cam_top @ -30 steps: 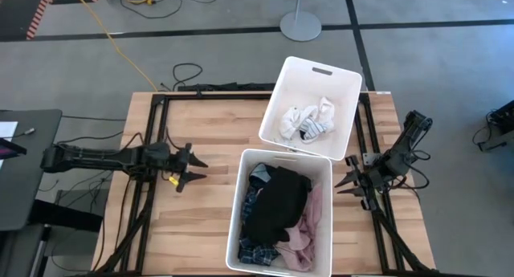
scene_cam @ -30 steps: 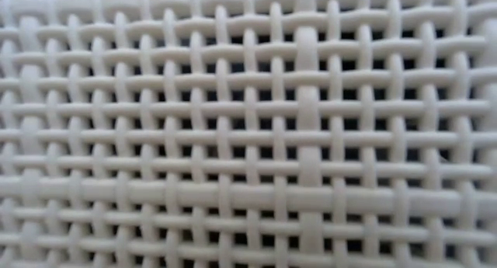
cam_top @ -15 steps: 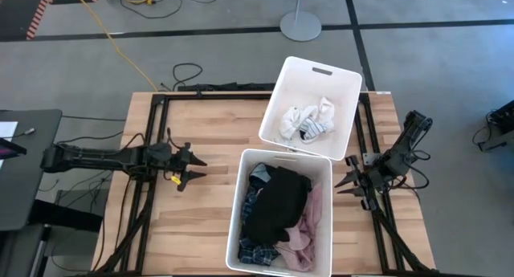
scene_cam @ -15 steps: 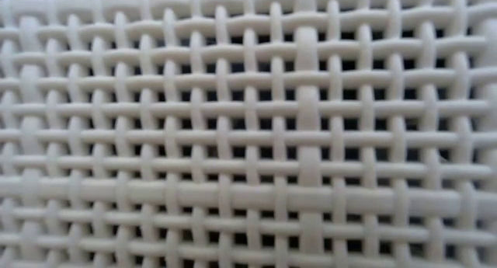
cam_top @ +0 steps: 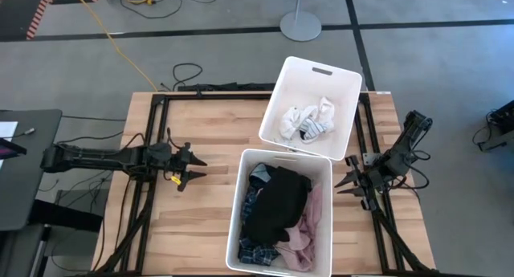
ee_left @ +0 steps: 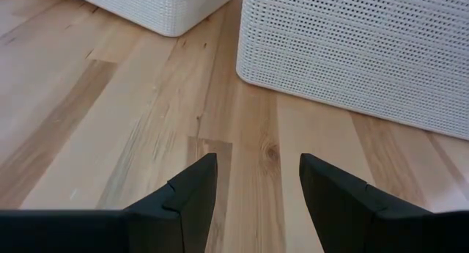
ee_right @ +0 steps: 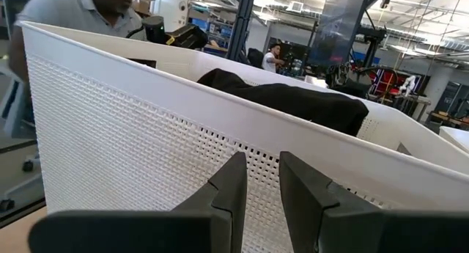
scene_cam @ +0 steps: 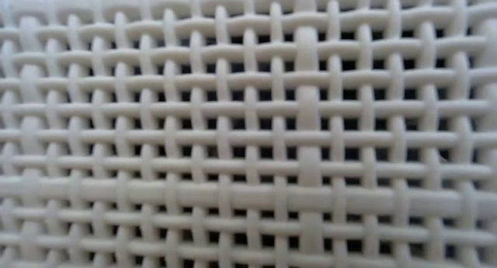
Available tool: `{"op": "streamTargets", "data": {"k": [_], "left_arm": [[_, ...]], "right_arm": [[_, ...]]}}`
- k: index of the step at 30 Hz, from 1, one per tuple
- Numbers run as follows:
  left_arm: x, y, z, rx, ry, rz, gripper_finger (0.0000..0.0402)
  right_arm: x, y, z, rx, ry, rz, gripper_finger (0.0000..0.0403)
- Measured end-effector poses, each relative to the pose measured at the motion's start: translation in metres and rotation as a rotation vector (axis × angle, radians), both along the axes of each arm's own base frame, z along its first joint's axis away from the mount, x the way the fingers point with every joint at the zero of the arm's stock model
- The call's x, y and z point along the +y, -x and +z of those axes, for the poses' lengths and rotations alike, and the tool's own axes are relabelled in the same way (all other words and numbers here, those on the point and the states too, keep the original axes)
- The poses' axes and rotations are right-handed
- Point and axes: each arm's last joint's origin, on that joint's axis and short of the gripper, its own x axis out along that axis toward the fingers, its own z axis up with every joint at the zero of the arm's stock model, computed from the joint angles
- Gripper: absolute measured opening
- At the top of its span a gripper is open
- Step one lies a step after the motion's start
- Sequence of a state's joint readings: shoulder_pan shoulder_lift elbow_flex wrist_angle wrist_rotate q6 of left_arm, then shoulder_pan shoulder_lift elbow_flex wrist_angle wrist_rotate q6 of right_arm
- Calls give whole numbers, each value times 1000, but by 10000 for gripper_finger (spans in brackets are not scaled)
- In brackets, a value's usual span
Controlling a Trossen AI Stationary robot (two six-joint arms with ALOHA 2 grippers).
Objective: Sort clothes
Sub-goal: Return to Home Position
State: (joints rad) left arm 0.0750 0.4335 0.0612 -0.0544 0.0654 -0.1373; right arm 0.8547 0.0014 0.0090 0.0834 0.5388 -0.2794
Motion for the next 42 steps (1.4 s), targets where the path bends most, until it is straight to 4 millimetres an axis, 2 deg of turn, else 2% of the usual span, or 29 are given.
{"op": "streamTargets", "data": {"k": [30, 42], "left_arm": [[-1, 1, 0, -3, -5, -5, 190], [-3, 16, 28, -315, -26, -8, 190]], "right_arm": [[0, 0, 0, 1, 1, 0, 95], [0, 0, 0, 0, 0, 0, 95]]}}
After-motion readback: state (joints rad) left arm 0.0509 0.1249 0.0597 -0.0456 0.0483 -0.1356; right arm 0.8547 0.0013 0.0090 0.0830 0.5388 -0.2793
